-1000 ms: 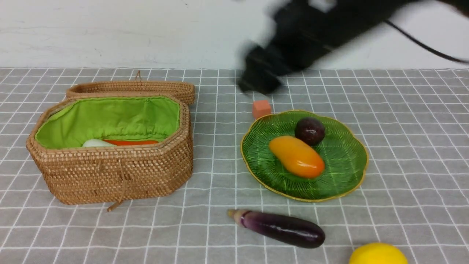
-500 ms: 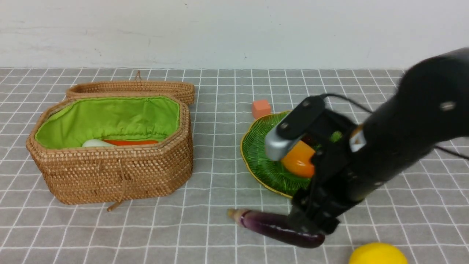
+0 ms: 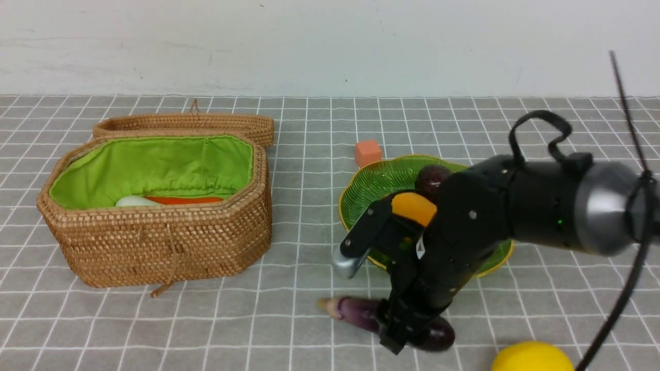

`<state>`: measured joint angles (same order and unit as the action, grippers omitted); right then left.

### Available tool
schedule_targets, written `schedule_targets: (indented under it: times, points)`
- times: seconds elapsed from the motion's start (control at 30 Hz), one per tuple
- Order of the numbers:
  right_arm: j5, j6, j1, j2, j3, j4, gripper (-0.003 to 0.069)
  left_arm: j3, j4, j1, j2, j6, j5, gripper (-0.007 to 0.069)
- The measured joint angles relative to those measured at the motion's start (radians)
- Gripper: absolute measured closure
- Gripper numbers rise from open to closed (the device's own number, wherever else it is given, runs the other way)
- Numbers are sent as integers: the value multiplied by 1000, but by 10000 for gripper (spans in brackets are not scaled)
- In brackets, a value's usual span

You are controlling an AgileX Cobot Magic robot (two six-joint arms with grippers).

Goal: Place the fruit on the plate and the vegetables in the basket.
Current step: Grab an eggplant with your right arm and place it in the basket on the left.

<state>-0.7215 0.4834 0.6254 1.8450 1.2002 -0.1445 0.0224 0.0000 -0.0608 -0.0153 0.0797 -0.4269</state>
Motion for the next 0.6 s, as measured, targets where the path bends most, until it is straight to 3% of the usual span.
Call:
schedule_targets:
  times: [0.03, 0.07, 0.3, 0.43, 0.6]
  points:
    - [-1, 3, 0, 2, 0, -1, 218, 0, 0, 0, 0, 0, 0, 456]
    - [-4, 19, 0, 8, 1, -1, 272, 0, 0, 0, 0, 0, 0, 454]
    - [-51, 36, 0, 13, 50, -18, 275, 0, 0, 0, 0, 0, 1, 444]
    - [-145, 43, 0, 13, 171, -87, 275, 0, 0, 0, 0, 0, 1, 441]
    - [-203, 142, 0, 20, 436, -273, 275, 0, 0, 0, 0, 0, 1, 433]
